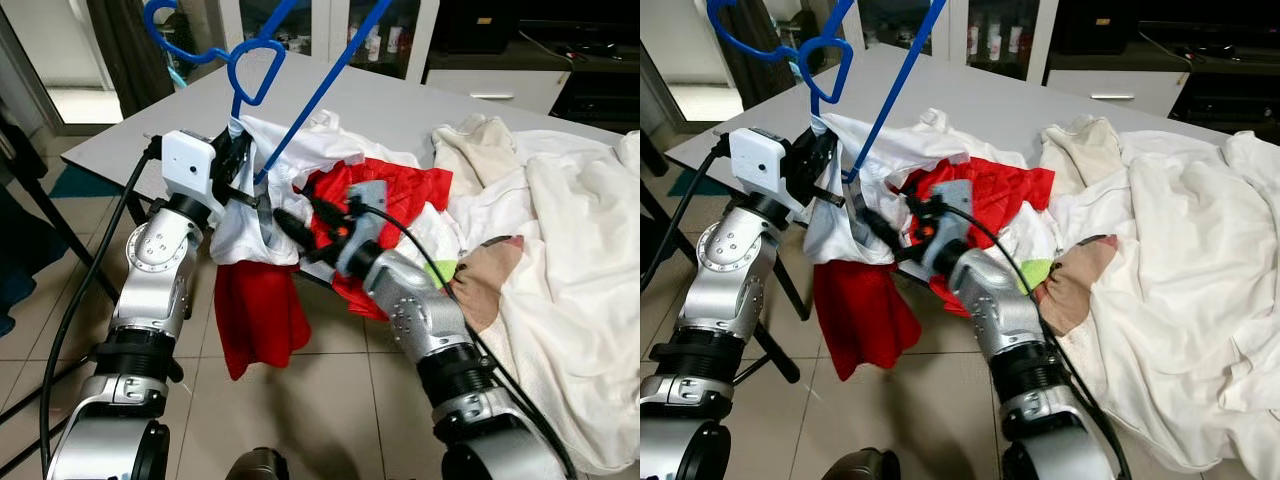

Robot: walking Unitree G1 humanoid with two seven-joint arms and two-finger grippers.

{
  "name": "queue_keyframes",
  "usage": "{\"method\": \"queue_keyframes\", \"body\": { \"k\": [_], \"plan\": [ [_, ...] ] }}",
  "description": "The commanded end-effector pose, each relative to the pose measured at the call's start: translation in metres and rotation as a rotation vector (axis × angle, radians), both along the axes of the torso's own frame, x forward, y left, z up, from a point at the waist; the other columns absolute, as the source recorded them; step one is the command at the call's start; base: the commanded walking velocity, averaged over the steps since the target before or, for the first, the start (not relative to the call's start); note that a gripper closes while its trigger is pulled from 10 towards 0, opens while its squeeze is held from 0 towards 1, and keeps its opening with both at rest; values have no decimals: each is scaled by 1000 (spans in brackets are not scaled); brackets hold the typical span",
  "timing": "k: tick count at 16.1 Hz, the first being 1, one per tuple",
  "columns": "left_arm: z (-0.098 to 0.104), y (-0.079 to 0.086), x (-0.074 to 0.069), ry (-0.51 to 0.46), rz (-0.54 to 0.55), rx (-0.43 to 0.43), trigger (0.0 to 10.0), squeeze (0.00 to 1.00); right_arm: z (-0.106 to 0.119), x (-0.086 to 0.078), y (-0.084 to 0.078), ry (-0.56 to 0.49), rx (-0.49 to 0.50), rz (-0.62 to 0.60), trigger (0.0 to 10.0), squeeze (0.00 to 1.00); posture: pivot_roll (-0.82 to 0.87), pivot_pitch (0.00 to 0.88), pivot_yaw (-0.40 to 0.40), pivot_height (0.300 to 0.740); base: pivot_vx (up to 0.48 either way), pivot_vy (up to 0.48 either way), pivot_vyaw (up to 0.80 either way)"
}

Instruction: Hang hanger

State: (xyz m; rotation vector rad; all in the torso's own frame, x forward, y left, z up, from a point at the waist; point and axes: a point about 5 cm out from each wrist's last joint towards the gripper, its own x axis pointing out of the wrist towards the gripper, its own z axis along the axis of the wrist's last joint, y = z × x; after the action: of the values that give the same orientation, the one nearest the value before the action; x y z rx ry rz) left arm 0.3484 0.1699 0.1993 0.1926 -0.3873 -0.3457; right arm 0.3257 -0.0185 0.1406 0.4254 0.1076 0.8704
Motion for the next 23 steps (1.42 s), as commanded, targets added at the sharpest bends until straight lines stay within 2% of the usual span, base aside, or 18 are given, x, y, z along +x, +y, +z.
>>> {"method": "queue_keyframes", "body": {
  "k": [1,3,4,5,6,10,15,19,20,21,23],
  "plan": [
    [9,-2,3,-25,-6,-4,10000,0,3,-3,6,4,3,40,10000,1000,183,7,35,740,0,0,0],
    [9,-2,3,-25,-7,-3,10000,0,6,-7,12,5,-15,80,10000,980,183,7,35,740,0,0,0],
    [9,-2,3,-25,-7,-3,10000,0,4,-7,14,1,-43,85,10000,847,183,7,35,740,0,0,0],
    [9,-2,3,-26,-6,-3,10000,0,3,-6,17,0,-69,82,10000,278,187,7,32,740,0,0,0],
    [9,-2,2,-27,-6,-4,10000,0,1,-5,18,9,-87,71,10000,0,192,7,30,740,0,0,0],
    [9,-2,2,-29,-5,-2,10000,0,-1,-5,23,37,-109,63,10000,0,191,7,32,740,0,0,0],
    [10,-2,2,-30,-10,-1,10000,0,1,-13,38,64,-75,163,10000,0,188,9,35,740,0,0,0],
    [10,-3,2,-31,-10,-1,10000,0,3,-12,44,62,-80,178,10000,0,188,9,35,740,0,0,0],
    [10,-3,2,-32,-11,-2,10000,0,4,-11,44,65,-71,171,4235,0,190,10,32,740,0,0,0],
    [10,-3,2,-32,-11,-2,10000,0,4,-7,42,74,-65,138,0,0,190,10,32,740,0,0,0],
    [10,-4,2,-32,-11,-2,10000,0,4,-3,38,88,-59,86,0,0,192,11,31,740,0,0,0]
  ]
}}
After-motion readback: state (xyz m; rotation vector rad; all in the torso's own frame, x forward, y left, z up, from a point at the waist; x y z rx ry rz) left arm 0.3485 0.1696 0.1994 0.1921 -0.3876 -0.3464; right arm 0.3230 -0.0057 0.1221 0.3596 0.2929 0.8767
